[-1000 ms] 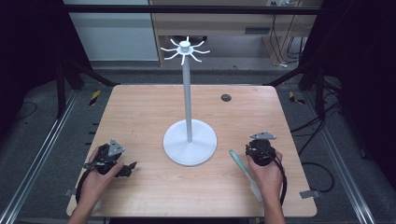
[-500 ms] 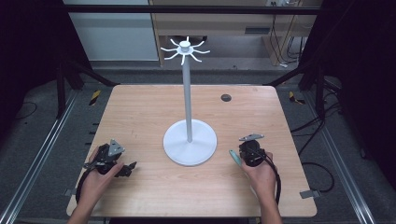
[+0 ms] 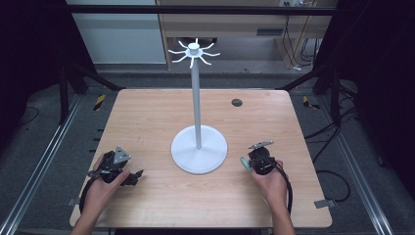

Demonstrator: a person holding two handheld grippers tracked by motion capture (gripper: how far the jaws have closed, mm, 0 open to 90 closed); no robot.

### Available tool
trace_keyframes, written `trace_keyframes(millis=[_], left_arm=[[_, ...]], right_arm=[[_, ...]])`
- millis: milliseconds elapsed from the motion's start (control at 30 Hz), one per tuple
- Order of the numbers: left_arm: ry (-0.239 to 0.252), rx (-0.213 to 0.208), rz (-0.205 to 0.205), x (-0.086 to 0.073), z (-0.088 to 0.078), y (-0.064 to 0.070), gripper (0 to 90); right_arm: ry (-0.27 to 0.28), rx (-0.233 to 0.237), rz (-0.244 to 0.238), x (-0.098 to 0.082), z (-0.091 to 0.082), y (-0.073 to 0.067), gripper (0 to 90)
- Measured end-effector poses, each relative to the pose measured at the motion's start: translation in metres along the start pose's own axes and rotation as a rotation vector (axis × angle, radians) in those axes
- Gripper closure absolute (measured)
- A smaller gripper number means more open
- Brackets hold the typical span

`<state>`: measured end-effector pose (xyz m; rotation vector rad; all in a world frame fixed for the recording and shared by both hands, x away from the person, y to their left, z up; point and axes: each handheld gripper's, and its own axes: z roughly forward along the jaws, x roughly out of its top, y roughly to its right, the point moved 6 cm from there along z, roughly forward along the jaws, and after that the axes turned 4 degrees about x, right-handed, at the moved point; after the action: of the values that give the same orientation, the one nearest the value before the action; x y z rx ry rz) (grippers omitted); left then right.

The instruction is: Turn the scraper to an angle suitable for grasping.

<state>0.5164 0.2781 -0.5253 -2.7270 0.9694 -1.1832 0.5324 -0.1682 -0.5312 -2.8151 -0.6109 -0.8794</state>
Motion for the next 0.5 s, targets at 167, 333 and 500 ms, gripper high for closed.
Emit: trace_keyframes(millis=[167,333,500], left_arm=[[0.001,0.0,0.001,0.0,0.0,0.001,3.5],[0.0,-0.001,0.003,0.0,0.0,0.001,3.5],[0.001,0.001,0.001,0.0,0.0,0.001,3.5]], right_arm=[[0.005,0.077,-0.016,0.0,0.0,-0.01,90.0],[-0.005,0.124,-0.058,-0.001,-0.001,-0.023,90.0],[0.009,0.141,-0.081,0.001,-0.006,-0.028,90.0]])
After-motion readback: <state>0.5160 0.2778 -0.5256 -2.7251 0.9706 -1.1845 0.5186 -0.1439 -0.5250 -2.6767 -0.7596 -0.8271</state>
